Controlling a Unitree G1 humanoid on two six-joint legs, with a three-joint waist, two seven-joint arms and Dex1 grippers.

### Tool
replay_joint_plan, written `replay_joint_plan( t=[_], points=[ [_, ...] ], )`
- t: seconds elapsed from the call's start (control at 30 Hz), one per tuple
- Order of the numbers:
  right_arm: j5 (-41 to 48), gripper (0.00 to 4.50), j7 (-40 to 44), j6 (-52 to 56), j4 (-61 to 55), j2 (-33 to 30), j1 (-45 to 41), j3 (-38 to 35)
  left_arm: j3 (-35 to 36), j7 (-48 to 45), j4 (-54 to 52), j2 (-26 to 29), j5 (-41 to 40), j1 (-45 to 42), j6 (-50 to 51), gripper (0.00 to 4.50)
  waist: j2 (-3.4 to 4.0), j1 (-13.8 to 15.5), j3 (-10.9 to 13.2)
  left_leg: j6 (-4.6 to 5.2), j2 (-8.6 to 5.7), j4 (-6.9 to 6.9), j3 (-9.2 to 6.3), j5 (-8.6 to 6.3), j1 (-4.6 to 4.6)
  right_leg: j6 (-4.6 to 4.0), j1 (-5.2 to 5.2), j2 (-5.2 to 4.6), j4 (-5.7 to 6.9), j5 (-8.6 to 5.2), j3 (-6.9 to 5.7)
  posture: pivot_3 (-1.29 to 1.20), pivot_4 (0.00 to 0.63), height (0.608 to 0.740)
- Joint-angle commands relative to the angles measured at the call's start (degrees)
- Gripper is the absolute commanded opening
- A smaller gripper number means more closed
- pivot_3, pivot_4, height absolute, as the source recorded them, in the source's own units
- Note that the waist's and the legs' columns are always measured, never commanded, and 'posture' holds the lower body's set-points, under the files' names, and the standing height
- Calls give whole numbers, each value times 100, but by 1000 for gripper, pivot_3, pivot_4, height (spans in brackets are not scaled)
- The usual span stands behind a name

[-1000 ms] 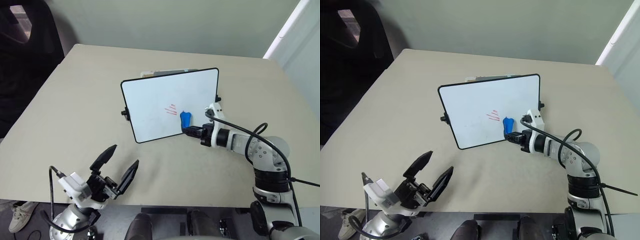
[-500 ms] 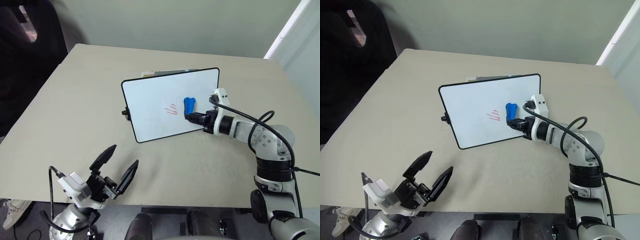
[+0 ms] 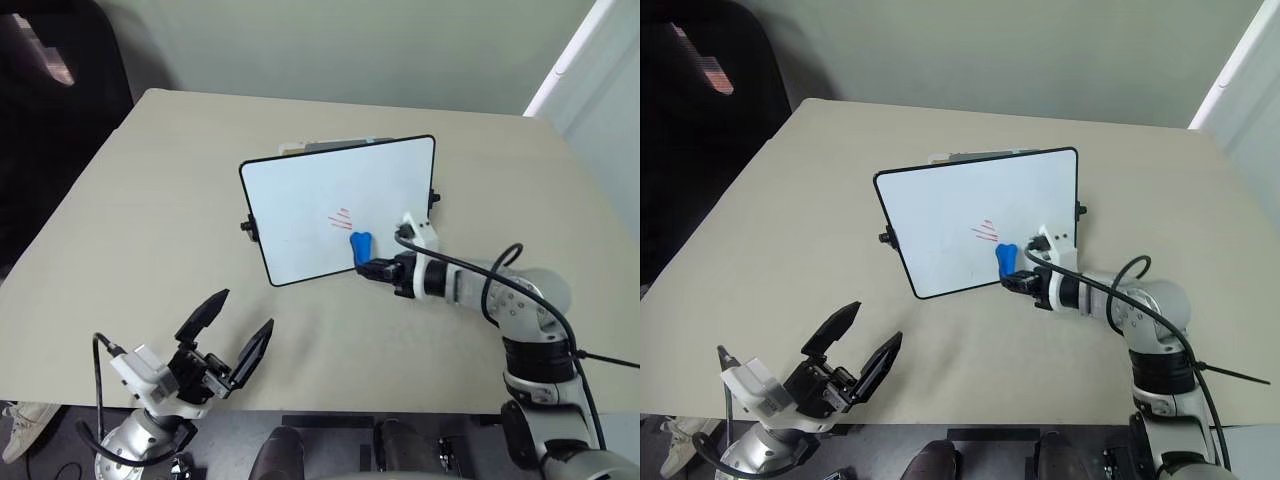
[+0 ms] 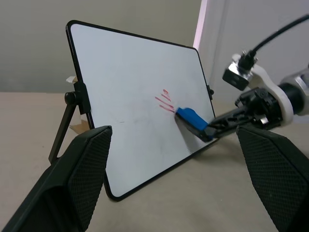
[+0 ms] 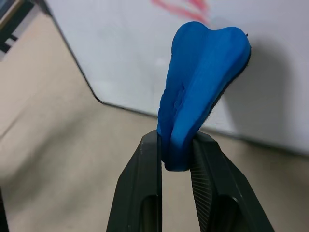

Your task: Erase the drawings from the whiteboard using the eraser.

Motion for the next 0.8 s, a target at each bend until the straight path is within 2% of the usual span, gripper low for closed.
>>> replay_joint_plan(
  t=[0.03,0.2,0.4,0.6,0.8],
  points=[
    [-43,609,31,-194,75,74,-359,27,-34,-11,-157,-11,4,37,-29,4500,0,1,0,0,0,0,0,0,0,0,-2,0,-1,0,0,0,150,740],
    [-217,609,-27,-440,382,73,-542,-64,-26,-2,-156,-21,11,53,-35,4500,0,36,0,2,0,-2,-1,-1,-6,-8,-3,-1,-5,-4,0,0,150,740],
    [-173,609,31,-368,473,-1,-181,-85,3,21,-120,-14,12,12,-22,4500,-1,41,-1,1,0,0,-1,-1,-5,-11,0,-1,-2,0,0,0,150,740],
    [-157,609,171,-226,343,-64,429,252,19,21,-103,-2,-7,-12,-8,4500,-3,39,-2,0,0,6,2,0,-2,-17,9,0,-2,3,0,0,150,740],
    [-305,609,121,-459,477,-76,293,200,14,39,-105,-2,-6,-54,18,4500,-2,20,-1,0,0,6,4,1,-1,-15,7,0,-1,4,0,0,150,740]
  ],
)
